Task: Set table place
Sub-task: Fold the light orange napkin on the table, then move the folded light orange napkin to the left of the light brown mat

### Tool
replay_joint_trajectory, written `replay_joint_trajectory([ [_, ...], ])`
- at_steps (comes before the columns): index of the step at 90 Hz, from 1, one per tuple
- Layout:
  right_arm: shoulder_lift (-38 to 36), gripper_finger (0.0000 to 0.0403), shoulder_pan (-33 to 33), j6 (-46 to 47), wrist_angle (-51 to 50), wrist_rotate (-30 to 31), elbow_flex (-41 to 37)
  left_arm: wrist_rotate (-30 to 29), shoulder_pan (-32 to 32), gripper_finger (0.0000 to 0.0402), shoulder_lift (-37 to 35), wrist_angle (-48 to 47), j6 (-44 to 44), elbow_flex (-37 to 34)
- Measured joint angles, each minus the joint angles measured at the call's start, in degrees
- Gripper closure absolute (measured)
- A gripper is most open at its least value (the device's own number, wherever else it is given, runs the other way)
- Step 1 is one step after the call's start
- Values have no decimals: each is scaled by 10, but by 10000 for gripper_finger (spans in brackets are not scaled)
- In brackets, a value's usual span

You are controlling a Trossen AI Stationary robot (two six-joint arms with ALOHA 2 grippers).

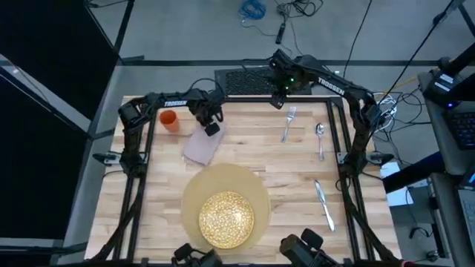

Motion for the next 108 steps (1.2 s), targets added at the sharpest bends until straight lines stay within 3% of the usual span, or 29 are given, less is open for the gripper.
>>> replay_joint_trajectory([
  [19,0,238,0,-1,0,0,0,-63,-13,401,0,-25,-32,0],
  [38,0,238,0,4,-1,0,0,-65,-29,400,0,-10,1,0],
  [58,0,238,0,4,-6,0,0,-75,-40,352,0,-9,-3,0],
  [70,0,238,0,3,-9,0,0,-140,-49,308,0,-9,-2,0],
  [89,0,238,0,3,-9,0,0,-344,-57,267,0,-9,3,1],
  [108,0,238,0,2,-9,0,0,-349,-69,264,0,-7,19,1],
])
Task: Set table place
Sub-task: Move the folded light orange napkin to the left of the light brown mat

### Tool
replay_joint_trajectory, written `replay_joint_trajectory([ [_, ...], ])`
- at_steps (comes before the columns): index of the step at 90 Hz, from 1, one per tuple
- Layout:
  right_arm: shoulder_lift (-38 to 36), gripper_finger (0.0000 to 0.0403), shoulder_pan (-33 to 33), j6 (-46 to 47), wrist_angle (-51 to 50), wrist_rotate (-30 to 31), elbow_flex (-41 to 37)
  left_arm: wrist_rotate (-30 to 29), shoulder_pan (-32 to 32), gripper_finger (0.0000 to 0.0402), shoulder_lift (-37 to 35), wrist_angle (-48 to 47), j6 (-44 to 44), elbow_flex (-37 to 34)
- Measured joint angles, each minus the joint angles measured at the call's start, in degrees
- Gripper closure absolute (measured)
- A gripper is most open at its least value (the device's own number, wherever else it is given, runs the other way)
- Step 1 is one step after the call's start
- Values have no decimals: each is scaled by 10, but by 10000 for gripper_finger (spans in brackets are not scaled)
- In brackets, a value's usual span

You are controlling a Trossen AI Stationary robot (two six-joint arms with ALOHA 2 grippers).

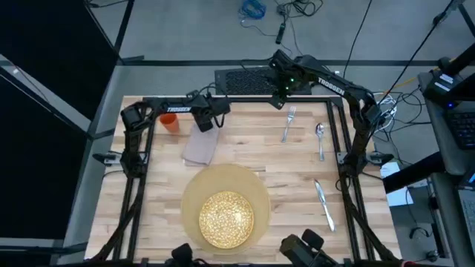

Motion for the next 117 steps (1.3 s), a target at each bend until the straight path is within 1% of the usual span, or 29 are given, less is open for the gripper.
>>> replay_joint_trajectory([
  [11,0,238,0,0,0,0,0,-2,-11,265,0,16,11,0],
  [14,0,238,0,0,0,0,0,-16,-16,265,0,23,13,0],
  [19,0,238,0,0,0,0,0,-55,-27,265,-2,31,17,0],
  [25,0,238,0,0,0,0,0,-102,-42,265,-6,42,41,0],
  [28,0,238,0,0,1,0,0,-112,-51,265,-7,49,54,3],
  [34,0,238,0,0,0,0,0,-111,-68,265,-11,55,76,4],
  [38,0,238,0,1,1,0,0,-95,-82,265,-14,56,93,5],
  [43,0,238,0,4,0,0,0,-56,-96,265,-20,58,108,6],
  [47,0,238,0,6,0,-1,0,-11,-105,265,-25,51,115,6],
  [55,0,238,0,10,0,-1,0,104,-115,265,-39,28,117,6],
  [63,0,238,0,10,0,-2,0,175,-116,265,-65,24,116,-1],
  [71,0,238,0,10,0,-2,0,199,-114,265,-108,15,114,-16],
  [77,0,238,0,11,-1,-1,0,201,-110,265,-149,4,111,-38],
  [96,0,238,0,-2,-2,-1,0,224,-95,265,-298,56,105,-115],
  [102,0,238,0,11,-2,0,0,232,-85,265,-338,76,79,-146],
  [107,0,238,0,26,-8,1,0,232,-81,265,-361,79,34,-172],
  [112,0,238,2,36,-23,1,0,233,-79,265,-371,78,-8,-199],
  [117,0,238,4,42,-34,1,0,250,-80,265,-371,85,-19,-222],
])
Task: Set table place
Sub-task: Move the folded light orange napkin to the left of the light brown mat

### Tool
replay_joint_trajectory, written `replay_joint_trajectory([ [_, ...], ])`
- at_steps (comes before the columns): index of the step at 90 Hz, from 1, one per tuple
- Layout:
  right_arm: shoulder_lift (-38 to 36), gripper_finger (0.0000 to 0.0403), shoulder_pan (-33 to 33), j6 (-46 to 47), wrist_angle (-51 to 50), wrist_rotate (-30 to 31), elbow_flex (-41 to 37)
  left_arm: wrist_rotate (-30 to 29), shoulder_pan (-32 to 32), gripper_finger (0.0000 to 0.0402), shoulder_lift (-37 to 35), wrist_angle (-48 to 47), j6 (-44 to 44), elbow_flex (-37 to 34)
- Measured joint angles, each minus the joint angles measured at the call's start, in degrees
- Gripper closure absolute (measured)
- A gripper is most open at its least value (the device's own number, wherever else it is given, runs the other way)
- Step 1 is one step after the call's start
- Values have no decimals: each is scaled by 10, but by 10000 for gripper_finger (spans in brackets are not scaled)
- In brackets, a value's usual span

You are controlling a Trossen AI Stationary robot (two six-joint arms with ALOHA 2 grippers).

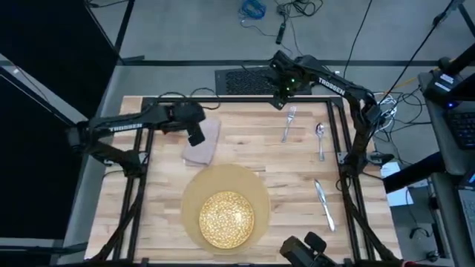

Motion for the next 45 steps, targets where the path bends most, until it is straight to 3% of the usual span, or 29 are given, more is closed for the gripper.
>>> replay_joint_trajectory([
  [16,0,238,12,8,-16,0,-2,93,-1,265,26,88,24,-63],
  [45,0,238,45,7,15,0,-122,96,9,265,102,94,71,-79],
])
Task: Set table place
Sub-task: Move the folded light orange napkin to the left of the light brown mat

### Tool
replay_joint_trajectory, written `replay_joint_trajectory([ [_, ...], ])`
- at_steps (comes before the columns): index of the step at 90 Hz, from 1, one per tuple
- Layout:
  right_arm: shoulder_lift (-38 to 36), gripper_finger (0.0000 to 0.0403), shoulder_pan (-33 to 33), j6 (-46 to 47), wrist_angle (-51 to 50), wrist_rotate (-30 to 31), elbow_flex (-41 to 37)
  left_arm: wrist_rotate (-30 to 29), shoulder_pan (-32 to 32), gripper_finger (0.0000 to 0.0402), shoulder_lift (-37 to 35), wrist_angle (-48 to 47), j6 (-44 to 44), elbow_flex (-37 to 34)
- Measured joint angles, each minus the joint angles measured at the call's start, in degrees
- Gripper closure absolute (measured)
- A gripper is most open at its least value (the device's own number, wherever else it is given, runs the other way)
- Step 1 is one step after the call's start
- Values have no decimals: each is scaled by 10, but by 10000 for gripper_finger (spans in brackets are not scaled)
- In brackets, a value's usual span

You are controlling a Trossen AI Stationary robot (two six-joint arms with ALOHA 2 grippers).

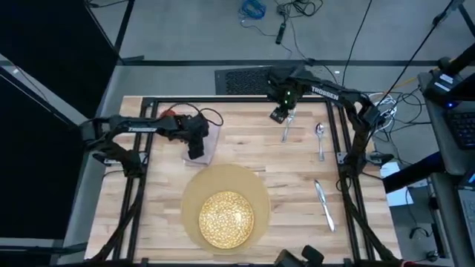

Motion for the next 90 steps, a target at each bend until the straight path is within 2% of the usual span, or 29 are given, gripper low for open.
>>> replay_joint_trajectory([
  [16,0,238,6,-8,34,3,-54,25,-7,265,22,-4,-7,0],
  [35,-12,238,5,-28,75,4,-56,34,-34,265,29,-22,-32,0],
  [55,-69,238,4,-33,96,14,-56,36,-77,265,29,-74,-85,-1],
  [90,-191,238,4,-22,93,17,-56,29,-178,266,24,-83,-220,-53],
])
